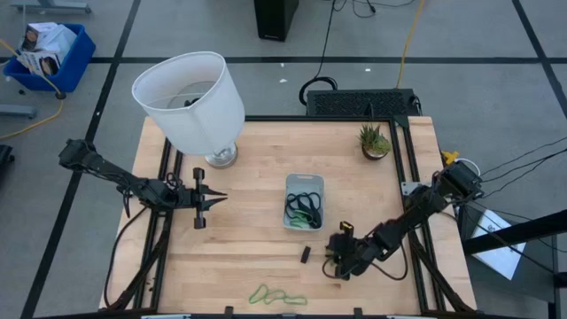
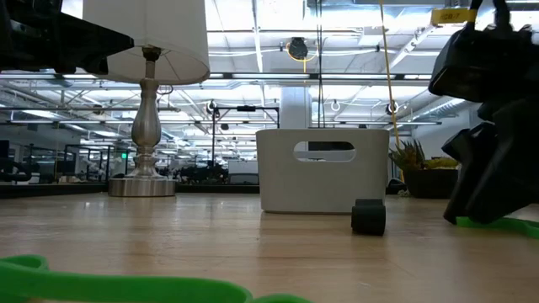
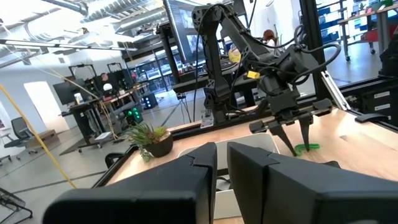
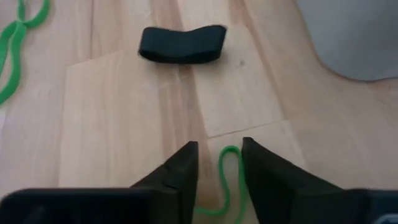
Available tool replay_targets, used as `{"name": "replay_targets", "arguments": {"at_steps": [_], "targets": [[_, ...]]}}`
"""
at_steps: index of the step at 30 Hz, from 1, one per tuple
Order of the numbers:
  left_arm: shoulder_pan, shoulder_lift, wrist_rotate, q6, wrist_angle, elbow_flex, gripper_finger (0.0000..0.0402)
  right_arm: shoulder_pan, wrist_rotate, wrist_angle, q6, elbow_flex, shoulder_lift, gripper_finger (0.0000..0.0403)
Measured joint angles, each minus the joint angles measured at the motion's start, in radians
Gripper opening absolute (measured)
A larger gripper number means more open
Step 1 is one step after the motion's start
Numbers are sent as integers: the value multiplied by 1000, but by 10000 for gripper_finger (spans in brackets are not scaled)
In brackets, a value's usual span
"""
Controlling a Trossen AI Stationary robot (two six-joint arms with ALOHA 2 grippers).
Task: Pick and place rubber bands into bin
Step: Put the green rubber band into the gray container
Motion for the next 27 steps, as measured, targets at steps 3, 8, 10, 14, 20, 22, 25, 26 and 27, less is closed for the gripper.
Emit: {"name": "replay_targets", "arguments": {"at_steps": [3,8,10,14,20,22,25,26,27], "targets": [[0,0,0,0,0,0,47,7,-2,-2,5,0,0,78],[0,0,0,0,0,0,47,8,2,25,-24,-3,-5,10],[0,0,0,-1,0,0,47,8,-17,36,-43,-3,-23,7],[0,0,0,-19,0,0,47,6,-42,11,-108,3,-94,2],[0,0,0,-19,0,0,47,-17,2,-84,-312,121,-206,1],[0,0,0,-20,2,0,47,-28,10,-122,-398,170,-227,1],[0,0,-1,-21,2,0,47,-44,14,-136,-525,249,-248,1],[0,0,-1,-22,2,0,47,-49,20,-146,-556,273,-254,1],[0,0,-1,-22,2,0,47,-55,24,-161,-584,295,-255,1]]}}
